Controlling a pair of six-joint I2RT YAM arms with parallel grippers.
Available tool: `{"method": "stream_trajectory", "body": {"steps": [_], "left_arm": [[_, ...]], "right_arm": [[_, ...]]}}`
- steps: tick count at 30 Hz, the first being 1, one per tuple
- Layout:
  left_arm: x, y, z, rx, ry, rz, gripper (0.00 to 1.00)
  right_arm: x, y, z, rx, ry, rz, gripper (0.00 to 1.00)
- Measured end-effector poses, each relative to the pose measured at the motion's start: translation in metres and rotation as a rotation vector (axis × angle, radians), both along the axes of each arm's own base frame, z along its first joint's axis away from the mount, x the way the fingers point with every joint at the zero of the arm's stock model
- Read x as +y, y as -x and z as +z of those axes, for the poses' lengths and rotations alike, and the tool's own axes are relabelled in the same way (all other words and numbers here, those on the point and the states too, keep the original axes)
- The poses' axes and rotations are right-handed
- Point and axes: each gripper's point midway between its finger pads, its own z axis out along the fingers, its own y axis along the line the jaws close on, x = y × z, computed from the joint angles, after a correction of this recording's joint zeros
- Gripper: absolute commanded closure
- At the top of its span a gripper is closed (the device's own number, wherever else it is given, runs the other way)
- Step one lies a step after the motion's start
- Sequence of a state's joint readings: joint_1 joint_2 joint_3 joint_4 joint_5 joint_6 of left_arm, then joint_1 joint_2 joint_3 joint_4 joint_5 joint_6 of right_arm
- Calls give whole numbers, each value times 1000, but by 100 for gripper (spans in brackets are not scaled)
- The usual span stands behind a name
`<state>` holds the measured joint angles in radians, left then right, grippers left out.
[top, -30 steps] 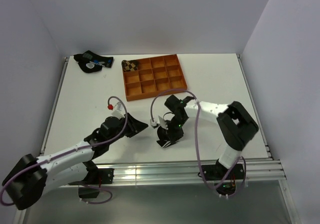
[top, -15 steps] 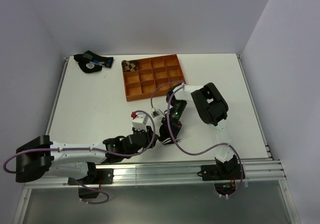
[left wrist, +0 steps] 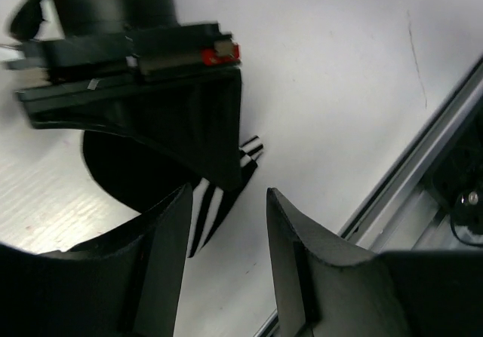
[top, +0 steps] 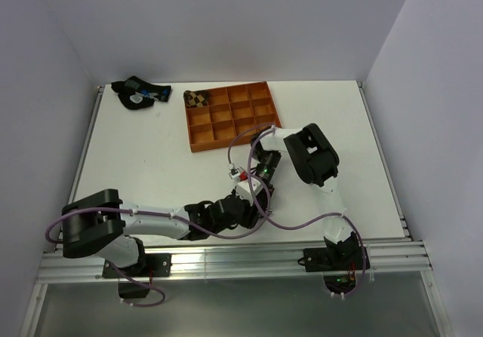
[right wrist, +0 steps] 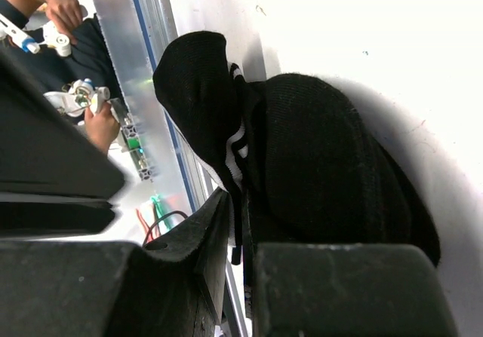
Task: Roll the socks
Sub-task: Roll the sock at the center of the board.
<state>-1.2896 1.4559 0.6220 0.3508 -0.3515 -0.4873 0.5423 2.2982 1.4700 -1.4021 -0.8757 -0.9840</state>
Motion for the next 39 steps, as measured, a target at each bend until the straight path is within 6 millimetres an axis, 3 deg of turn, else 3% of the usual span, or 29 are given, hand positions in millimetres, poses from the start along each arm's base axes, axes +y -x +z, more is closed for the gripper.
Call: {"method": "stream_trajectory", "body": {"steps": [4,10,18,39], "left_arm": [[-6,9,-16,17,-38,-73,50],[-11,14,-19,20,-38,-117,49],[-8,13,-54,49,-112,-122,50],[-5,-2,-50,0,-149,-56,50]], "right_arm": [[-1,-1,0,3,4,-6,88],[-2,-1,-1,19,8,-18,87],[-2,-2,-1,37,15,-25,87],[-6,-6,-2,36,19,-38,87]]}}
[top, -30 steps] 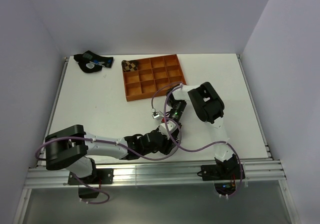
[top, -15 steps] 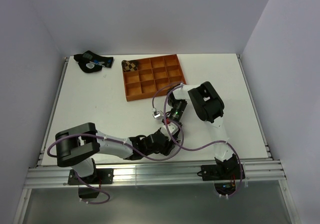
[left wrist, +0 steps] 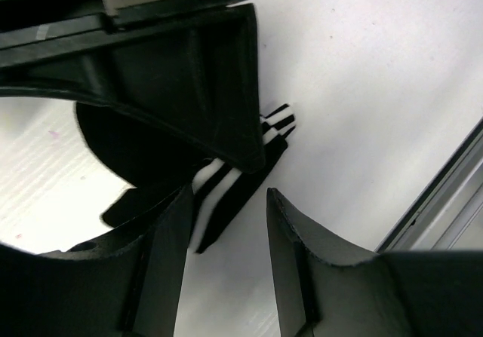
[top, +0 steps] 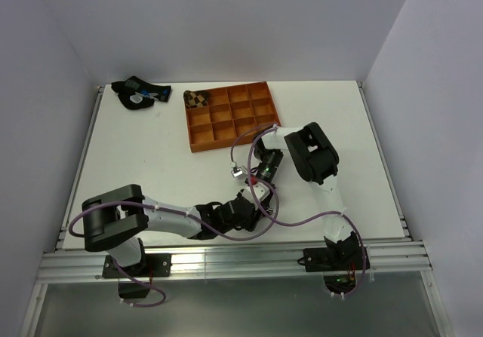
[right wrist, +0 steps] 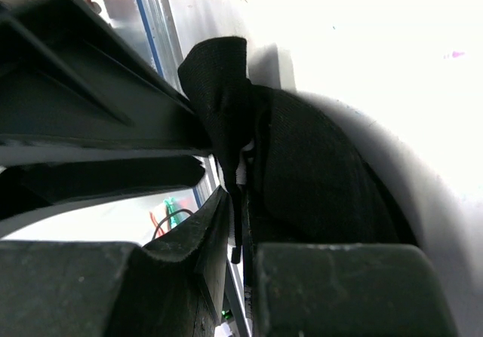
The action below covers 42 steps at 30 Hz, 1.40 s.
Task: Roll the socks
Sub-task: Roll the sock at the center of the board.
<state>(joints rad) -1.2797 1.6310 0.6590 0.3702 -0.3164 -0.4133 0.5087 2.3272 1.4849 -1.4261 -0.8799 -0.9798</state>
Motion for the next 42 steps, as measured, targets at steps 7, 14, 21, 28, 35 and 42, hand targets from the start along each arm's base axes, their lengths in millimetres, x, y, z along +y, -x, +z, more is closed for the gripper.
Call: {"method": "stream_trajectory", "body": {"steps": [7,14,21,28,35,42], "left_arm": [[8,-4,16,-42,-12,-1,50],[7,-1,8,-44,-52,-46,50],[3,4,0,-30,-70,-82,50],[-5,3,-5,-26,-66,-97,53],[-12,0,-8,-23,-59,-90,66],[-24,0,-11,7,-34,-77,93]], "right_arm": [[-4,0,0,1,19,7,87],[-8,0,-1,2,41,14,87],[-13,1,-1,1,64,28,87],[-17,1,-1,2,80,38,87],[-21,2,-1,2,96,49,86],[-28,1,-1,3,125,61,77]]}}
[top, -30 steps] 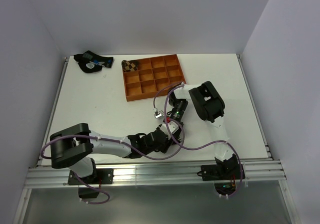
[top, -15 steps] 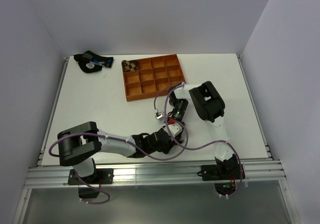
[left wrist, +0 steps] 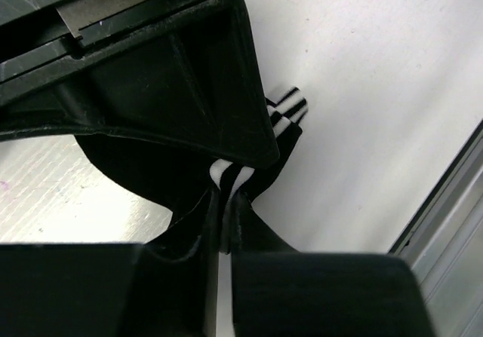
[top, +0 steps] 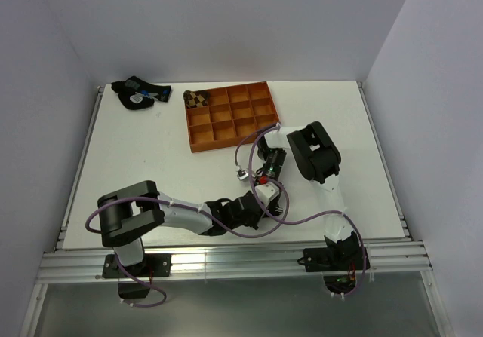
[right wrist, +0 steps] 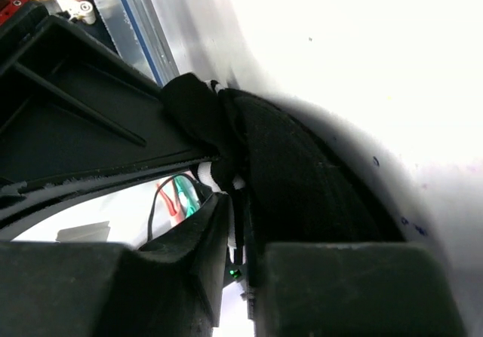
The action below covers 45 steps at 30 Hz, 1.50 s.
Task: Roll the socks
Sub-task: Roll the sock at the center of the board.
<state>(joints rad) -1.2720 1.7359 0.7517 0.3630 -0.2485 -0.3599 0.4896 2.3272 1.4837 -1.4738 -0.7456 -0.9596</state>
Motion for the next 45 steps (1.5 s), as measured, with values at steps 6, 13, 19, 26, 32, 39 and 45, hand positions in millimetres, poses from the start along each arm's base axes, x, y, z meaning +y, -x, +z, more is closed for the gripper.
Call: {"method": "stream_trajectory", "body": {"steps": [6,13,19,26,32,39,45], "left_arm": [[-5,3,0,48,38,19,100],[-8,8,-2,127,76,56,99],[-11,16,-2,204,95,74,100],[-12,22,-1,354,101,87,100],[1,30,1,595,105,65,100],[15,37,1,920,85,48,100],[14,44,1,1118,57,43,100]], "right_arm": [[-3,4,6,-19,27,-28,57],[1,-22,14,-240,-39,-90,51],[-8,-62,25,-446,-59,-225,50],[-33,-91,40,-650,-51,-372,50],[-46,-84,56,-804,-90,-407,49],[-47,-65,76,-966,-214,-354,48],[-34,-28,67,-1037,-313,-199,47]]}}
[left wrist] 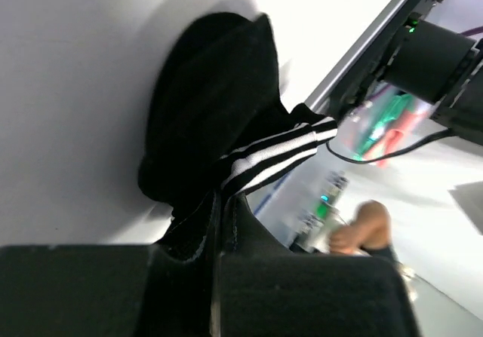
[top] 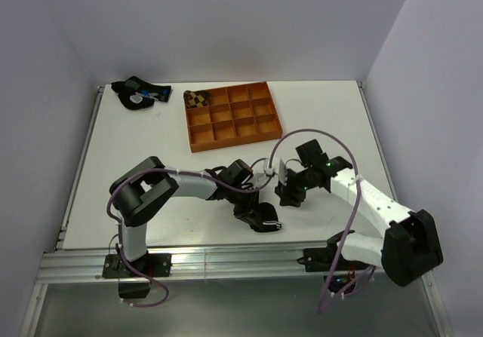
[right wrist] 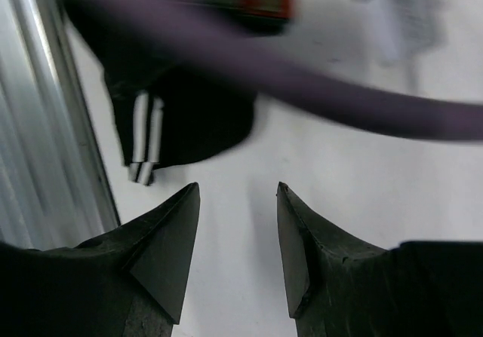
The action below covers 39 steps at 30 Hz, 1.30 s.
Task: Roll the socks
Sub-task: Roll the sock at the center of the board.
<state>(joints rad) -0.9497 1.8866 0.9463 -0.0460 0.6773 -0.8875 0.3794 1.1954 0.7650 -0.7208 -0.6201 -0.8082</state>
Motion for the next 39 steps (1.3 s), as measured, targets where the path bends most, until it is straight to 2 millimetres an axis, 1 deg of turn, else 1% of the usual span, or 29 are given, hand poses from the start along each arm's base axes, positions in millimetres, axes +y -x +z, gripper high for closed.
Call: {"method": "stream_trajectory", "body": {"steps": [4,6,8,13,17,22,27,30,33,34,36,37,38,39], "left_arm": [[1,-1,0,105,-12,20,100],[0,-2,0,152,-16,33,100],[-1,-2,0,191,-21,44,100],[-2,-3,-1,264,-35,73,100],[-2,-5,0,291,-46,96,100],[-1,-11,0,298,-49,114,100],[-2,-16,0,297,-43,123,100],[-3,-18,0,296,-41,125,100],[-3,-20,0,295,-39,129,99],[-3,-21,0,294,-38,130,98],[-3,-22,0,293,-36,133,94],[-2,-22,0,292,-35,134,92],[-2,-23,0,290,-32,135,88],[-2,-23,-1,288,-29,136,86]], "right_arm": [[14,34,-10,-46,6,148,44],[18,44,-11,-61,2,195,43],[21,49,-11,-75,-2,230,43],[29,54,-10,-98,-12,281,43],[30,66,-19,-88,1,328,43],[32,76,-32,-106,31,385,43],[35,80,-44,-147,63,419,45],[39,78,-49,-175,77,427,46],[41,75,-56,-196,97,423,50],[41,74,-58,-200,104,419,53],[42,70,-61,-209,115,409,54],[42,68,-63,-215,121,404,59],[43,66,-64,-219,125,399,62],[43,64,-65,-225,129,391,65]]}}
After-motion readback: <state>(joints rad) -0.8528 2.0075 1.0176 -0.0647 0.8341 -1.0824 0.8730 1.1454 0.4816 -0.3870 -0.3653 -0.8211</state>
